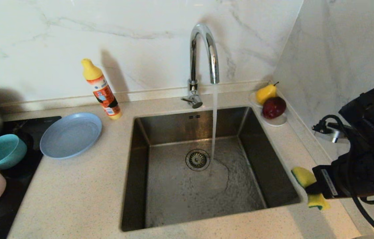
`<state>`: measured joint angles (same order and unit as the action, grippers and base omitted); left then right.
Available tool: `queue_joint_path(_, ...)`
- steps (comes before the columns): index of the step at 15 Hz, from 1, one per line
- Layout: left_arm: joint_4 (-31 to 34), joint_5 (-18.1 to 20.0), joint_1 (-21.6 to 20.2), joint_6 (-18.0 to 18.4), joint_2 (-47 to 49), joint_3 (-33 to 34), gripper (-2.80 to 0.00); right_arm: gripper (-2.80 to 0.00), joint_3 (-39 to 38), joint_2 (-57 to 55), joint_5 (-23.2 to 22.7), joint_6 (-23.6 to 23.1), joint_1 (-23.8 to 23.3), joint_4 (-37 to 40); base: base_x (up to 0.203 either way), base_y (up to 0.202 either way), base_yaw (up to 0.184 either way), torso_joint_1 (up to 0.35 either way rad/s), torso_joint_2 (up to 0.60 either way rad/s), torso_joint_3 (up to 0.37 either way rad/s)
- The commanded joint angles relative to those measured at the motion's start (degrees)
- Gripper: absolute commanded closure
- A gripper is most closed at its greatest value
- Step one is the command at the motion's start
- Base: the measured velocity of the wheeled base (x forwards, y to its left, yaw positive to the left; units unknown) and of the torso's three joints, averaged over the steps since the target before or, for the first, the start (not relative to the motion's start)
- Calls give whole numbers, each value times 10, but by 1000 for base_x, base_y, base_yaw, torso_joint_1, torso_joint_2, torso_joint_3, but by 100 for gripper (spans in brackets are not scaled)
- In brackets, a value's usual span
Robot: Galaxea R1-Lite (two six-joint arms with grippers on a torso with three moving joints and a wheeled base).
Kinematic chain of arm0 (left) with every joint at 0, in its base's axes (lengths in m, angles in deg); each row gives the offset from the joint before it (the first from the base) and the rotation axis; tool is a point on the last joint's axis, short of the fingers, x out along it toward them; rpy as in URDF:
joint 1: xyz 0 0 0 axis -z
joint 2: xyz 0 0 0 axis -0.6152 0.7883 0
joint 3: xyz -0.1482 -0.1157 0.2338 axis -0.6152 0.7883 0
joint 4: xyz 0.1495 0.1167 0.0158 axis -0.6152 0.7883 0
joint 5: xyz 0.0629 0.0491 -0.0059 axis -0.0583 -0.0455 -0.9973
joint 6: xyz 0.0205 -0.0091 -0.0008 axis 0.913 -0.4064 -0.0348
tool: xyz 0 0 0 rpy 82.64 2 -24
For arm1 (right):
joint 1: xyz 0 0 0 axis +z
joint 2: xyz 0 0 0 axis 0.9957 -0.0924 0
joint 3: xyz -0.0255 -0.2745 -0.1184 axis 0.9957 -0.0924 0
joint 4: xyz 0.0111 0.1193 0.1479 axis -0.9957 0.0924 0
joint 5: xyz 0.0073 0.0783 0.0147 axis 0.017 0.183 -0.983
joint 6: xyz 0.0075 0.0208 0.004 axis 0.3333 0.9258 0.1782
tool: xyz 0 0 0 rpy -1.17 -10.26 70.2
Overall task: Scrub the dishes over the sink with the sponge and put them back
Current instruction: Put down the sponge
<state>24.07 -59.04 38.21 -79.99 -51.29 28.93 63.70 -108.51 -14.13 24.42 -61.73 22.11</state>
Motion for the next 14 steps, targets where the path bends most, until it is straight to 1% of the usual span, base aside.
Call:
queue_joint_path(1, 3, -1, 0, 0, 1, 1, 0, 0, -33, -11, 24, -11, -20, -31, 0, 0, 0, 0, 0, 0)
queue_joint_path(2, 3, -1, 0, 0, 1, 1, 0, 0, -42, -15, 44, -27, -31, -35, 0, 0, 0, 0, 0, 0)
queue_joint_path(3, 3, -1, 0, 0, 1, 1, 0, 0, -45, -20, 52, -43, -46, -37, 0, 0, 0, 0, 0, 0)
queue_joint_path(4, 3, -1, 0, 0, 1, 1, 0, 0, -47, -22, 55, -55, -59, -44, 0, 0, 0, 0, 0, 0)
queue_joint_path(8, 3, -1, 0, 0, 1, 1, 0, 0, -71, -48, 64, -97, -89, -112, 0, 0, 0, 0, 0, 0)
queue_joint_path(9, 3, -1, -1, 0, 1, 1, 0, 0, -76, -52, 70, -102, -92, -121, 0, 0, 0, 0, 0, 0)
queue_joint_path(12, 3, -1, 0, 0, 1, 1, 0, 0, -112, -83, 93, -108, -102, -186, 0, 0, 0, 0, 0, 0)
queue_joint_path(14, 3, -1, 0, 0, 1, 1, 0, 0, -118, -92, 104, -124, -117, -206, 0, 0, 0, 0, 0, 0)
